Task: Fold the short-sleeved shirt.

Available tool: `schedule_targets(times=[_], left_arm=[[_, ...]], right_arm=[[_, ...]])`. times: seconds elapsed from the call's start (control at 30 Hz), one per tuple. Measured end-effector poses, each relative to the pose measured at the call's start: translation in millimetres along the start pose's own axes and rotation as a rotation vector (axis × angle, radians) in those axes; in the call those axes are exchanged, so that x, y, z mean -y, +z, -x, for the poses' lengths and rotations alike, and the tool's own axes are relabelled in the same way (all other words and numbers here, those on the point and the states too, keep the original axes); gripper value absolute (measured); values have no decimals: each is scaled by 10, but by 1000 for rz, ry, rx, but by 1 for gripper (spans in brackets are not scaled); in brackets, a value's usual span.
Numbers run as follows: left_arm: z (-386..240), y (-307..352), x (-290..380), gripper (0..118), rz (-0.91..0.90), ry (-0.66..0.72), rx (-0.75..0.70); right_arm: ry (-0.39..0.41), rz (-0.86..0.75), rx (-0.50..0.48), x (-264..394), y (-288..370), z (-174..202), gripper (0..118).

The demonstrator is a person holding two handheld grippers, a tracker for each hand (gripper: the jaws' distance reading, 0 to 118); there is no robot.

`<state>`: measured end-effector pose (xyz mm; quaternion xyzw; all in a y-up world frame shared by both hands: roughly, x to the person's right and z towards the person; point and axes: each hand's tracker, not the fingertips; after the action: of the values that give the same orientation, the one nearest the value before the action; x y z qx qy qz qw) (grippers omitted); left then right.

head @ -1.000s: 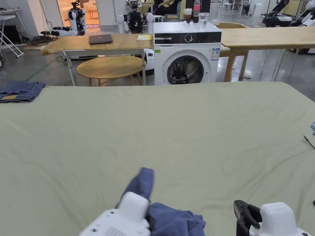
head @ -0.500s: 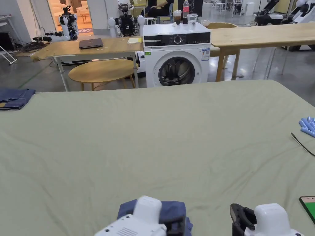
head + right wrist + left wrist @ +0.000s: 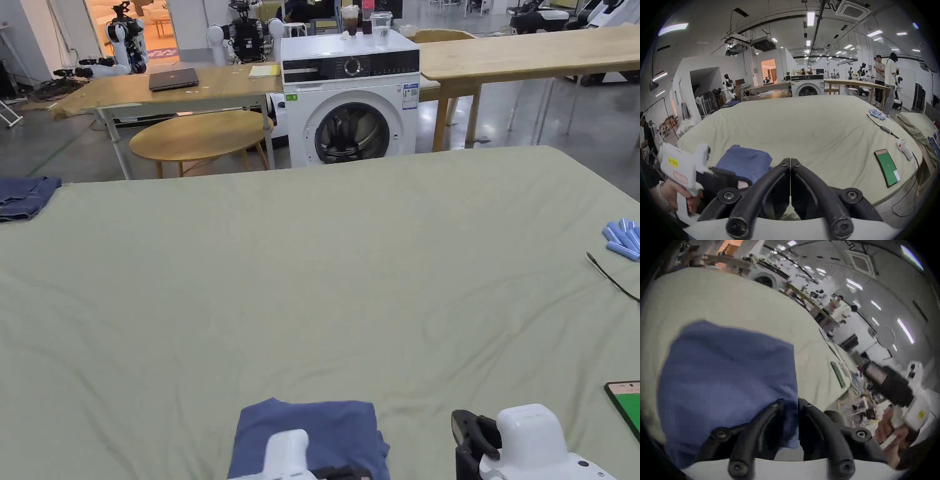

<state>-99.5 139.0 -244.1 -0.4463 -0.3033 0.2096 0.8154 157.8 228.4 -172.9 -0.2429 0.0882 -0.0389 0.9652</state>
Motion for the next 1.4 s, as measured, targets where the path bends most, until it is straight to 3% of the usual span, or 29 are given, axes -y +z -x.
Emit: schedule_targets(times=[0.07,0.23,0.47,0.5,0.53,0.6,0.63,0.67,0.7,0.8,0.9,1.03,1.07,1.13,1.2,1.27,1.4], left_arm=[[-26,-132,35,14,20,-46,-69],[83,28,-25,13,-37,36,-30],[151,842,-120,13,-241,18,-34],[236,966,-120,19,-270,26,-56],[315,1073,-122,36,-288,38,-68],[513,1230,-114,97,-300,65,-92],[632,1282,-102,107,-310,82,-116],[763,1345,-79,107,-327,110,-139],[894,1385,-65,107,-331,148,-148],[1263,1337,0,107,-287,305,-53],[1418,1126,78,107,-279,381,-22],[1583,553,157,106,-240,545,340],[1592,417,179,98,-282,583,425],[1572,299,155,27,-333,626,351],[1528,222,159,23,-313,623,192],[1509,305,134,23,-326,627,253],[1411,726,-40,23,-310,450,103]], right_arm=[[1,5,6,9,4,-13,0],[8,23,3,1,3,-24,0],[-79,161,-192,130,-567,246,0],[-96,185,-220,174,-678,288,0],[-122,212,-261,222,-789,315,0],[-145,268,-331,317,-986,360,0],[-166,290,-385,374,-1080,361,0],[-206,320,-452,439,-1175,333,0],[-228,344,-481,499,-1253,303,0],[-230,367,-352,615,-1344,183,0],[-332,326,-327,618,-1348,83,0],[-276,322,-331,580,-1381,151,0],[-268,318,-333,577,-1378,150,0],[-261,315,-332,570,-1369,164,0],[-255,298,-323,554,-1319,173,0],[-230,286,-316,544,-1264,200,0],[-177,252,-317,452,-1065,272,0]])
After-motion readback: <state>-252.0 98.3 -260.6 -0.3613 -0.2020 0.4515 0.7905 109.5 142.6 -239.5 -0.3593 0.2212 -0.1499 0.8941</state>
